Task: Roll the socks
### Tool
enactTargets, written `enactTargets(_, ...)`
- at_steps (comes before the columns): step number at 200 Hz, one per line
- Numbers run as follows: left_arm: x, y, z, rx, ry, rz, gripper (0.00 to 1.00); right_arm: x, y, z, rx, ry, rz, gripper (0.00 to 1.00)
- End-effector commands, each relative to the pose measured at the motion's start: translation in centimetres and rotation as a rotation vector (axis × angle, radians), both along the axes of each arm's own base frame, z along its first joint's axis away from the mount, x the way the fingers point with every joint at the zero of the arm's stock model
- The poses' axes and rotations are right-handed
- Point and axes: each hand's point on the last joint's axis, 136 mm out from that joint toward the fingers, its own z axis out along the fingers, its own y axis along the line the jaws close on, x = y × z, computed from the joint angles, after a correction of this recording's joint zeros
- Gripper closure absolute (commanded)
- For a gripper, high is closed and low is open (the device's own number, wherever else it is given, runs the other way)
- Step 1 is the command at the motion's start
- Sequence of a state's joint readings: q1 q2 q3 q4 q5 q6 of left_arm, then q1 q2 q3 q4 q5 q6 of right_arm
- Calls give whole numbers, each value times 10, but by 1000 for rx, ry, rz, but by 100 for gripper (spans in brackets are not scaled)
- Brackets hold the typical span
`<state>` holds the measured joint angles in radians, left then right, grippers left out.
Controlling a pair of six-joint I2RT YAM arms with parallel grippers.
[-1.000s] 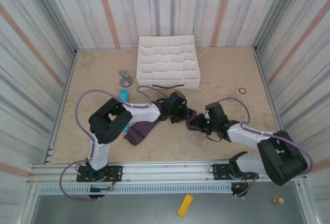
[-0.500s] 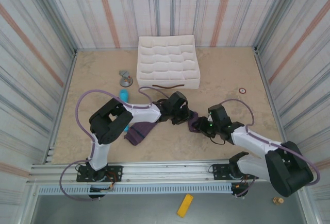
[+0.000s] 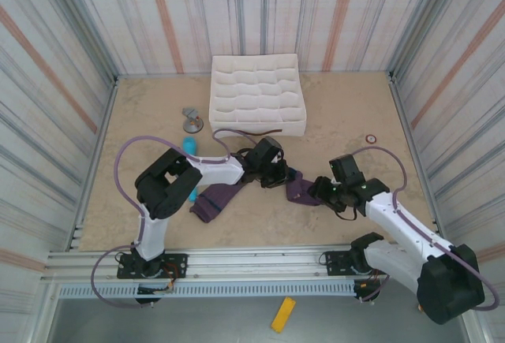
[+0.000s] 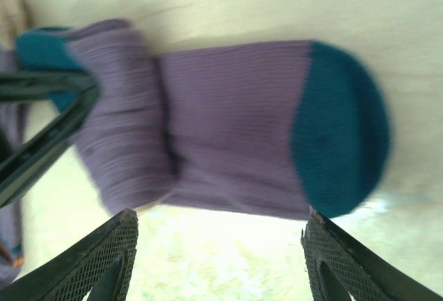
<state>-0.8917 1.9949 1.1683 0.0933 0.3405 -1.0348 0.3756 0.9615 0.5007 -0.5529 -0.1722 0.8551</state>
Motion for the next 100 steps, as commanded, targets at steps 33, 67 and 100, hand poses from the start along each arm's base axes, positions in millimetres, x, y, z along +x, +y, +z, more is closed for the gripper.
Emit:
enactTargets(33,-14,-3,-1,-27,-16,-132,100,-20,-34,-24,-83,123,-59,37)
enactTargets(67,-14,-3,-2,-29,-14,-139,100,-22,-29,-41,-46,178,-50,43)
enactTargets(100,-12,-1,-2,-37,-2,-129,100,-24,-22,-50,-24,192,-50,50)
